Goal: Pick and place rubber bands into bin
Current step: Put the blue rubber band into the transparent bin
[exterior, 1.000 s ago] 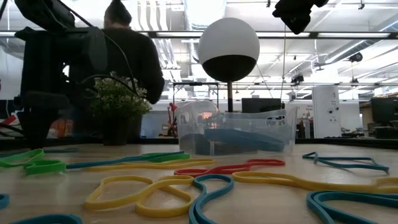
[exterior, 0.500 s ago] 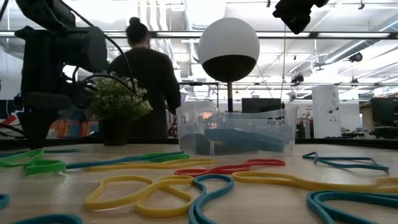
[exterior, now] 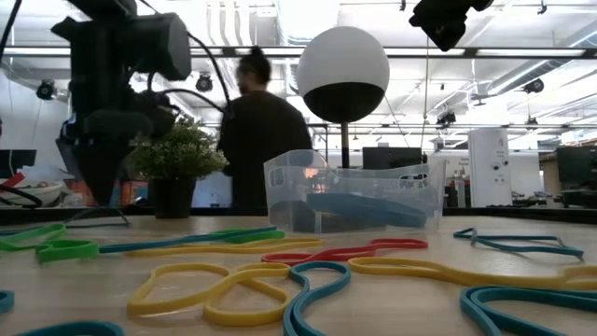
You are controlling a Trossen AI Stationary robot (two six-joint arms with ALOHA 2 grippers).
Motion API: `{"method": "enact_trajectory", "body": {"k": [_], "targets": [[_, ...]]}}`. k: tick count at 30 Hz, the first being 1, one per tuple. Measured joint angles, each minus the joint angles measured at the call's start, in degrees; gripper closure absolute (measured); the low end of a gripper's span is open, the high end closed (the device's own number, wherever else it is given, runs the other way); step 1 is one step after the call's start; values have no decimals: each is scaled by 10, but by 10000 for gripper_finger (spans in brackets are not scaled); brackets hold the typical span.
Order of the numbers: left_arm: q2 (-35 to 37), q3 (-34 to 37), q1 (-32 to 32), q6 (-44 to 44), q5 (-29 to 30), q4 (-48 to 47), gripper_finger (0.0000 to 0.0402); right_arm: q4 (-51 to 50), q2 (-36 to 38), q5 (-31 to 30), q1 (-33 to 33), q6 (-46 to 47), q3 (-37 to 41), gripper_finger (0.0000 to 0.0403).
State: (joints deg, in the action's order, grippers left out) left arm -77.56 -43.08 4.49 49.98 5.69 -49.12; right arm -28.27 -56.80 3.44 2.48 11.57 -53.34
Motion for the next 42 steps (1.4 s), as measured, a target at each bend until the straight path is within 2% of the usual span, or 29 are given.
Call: {"method": "enact_trajectory", "body": {"k": [26,34,42], "targets": [[1,-199,0,-89,68,6,401,0,0,-1,0,-1,2,335],[1,-252,0,-123,72,11,401,0,0,-1,0,-2,3,335],[1,-287,0,-149,73,56,401,0,0,-4,0,-2,7,335]]}}
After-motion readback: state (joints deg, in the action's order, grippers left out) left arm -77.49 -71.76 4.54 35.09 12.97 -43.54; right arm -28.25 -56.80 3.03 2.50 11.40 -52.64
